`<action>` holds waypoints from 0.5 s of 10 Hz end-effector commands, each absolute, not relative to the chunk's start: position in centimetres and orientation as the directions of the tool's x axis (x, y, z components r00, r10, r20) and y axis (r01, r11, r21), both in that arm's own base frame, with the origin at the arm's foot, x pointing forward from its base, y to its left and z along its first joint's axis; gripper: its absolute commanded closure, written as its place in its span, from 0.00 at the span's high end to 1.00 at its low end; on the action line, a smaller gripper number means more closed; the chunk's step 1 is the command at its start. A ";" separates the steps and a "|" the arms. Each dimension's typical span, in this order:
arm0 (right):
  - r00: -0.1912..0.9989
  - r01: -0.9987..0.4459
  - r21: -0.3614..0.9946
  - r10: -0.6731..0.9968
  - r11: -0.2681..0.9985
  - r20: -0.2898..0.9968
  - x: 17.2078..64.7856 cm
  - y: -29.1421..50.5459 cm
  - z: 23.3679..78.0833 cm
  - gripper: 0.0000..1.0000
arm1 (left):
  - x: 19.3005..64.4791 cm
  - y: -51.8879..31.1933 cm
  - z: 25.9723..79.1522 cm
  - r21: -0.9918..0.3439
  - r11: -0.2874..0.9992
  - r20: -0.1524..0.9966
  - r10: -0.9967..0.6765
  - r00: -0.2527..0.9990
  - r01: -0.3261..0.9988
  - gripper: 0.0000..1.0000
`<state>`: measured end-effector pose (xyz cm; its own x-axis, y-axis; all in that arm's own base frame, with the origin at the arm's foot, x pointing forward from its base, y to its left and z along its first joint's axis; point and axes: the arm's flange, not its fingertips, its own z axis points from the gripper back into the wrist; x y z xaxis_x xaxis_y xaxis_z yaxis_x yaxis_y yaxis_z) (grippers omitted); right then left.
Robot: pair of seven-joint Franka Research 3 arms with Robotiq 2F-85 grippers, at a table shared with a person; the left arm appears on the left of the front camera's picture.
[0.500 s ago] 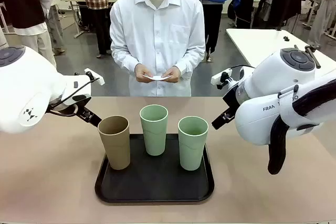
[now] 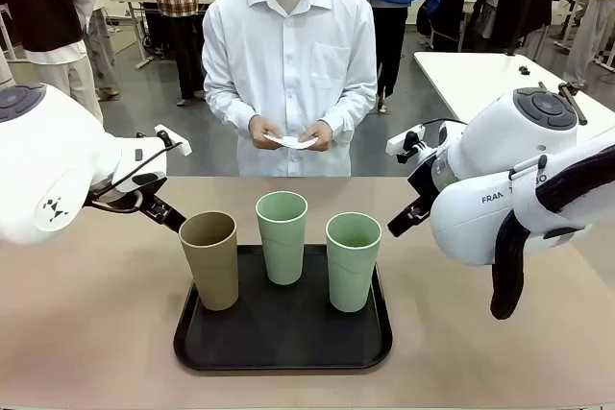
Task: Place coasters on the table and set cups on them.
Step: Pick up one Reusable plastic cup and place it on a coaster set by the human.
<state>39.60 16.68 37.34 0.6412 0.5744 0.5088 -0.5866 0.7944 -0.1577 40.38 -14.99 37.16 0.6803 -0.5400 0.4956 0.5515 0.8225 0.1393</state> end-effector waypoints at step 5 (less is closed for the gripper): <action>0.641 -0.587 -0.158 0.574 0.794 0.509 39.6 16.7 37.3 1.00 | 40.4 -15.0 37.2 0.139 0.822 0.496 -0.540 0.680 0.552 1.00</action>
<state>39.60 16.68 37.34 0.6412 0.5744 0.5088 -0.5866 0.7944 -0.1577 40.38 -14.99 37.16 0.6802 -0.5401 0.4956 0.5515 0.8225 0.1393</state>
